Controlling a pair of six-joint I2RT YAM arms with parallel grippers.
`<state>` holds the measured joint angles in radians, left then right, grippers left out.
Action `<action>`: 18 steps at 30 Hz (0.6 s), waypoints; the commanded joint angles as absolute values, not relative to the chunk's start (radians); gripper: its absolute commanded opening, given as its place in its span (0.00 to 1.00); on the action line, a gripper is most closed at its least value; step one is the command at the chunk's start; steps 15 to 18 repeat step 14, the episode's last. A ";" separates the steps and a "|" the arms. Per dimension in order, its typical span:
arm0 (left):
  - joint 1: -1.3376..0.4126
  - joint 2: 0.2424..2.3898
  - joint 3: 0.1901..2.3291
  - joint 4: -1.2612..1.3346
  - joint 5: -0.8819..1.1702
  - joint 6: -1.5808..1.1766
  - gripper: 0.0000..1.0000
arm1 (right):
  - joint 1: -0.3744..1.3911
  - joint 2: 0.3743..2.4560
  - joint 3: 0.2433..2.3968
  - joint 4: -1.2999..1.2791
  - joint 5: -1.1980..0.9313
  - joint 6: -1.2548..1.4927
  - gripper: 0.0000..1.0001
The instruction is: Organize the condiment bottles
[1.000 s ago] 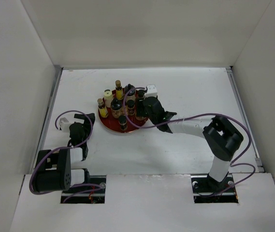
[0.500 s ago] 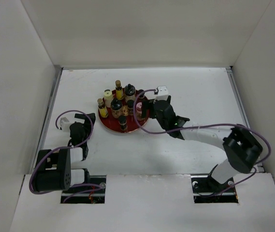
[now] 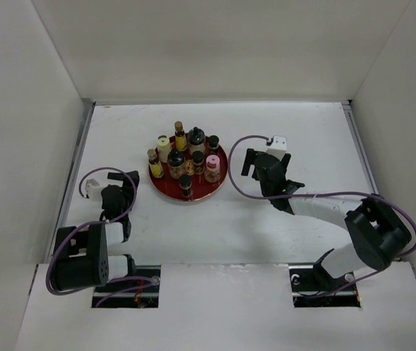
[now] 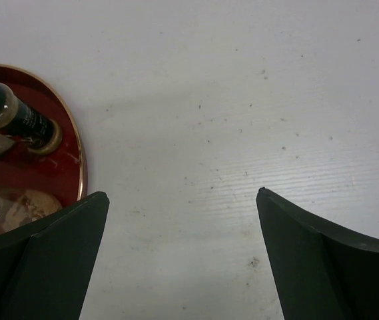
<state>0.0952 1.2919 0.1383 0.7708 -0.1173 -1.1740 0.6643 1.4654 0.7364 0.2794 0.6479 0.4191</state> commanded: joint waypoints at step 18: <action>0.110 1.272 0.183 0.739 -0.109 -1.146 1.00 | 0.682 1.492 0.735 0.417 0.675 0.382 1.00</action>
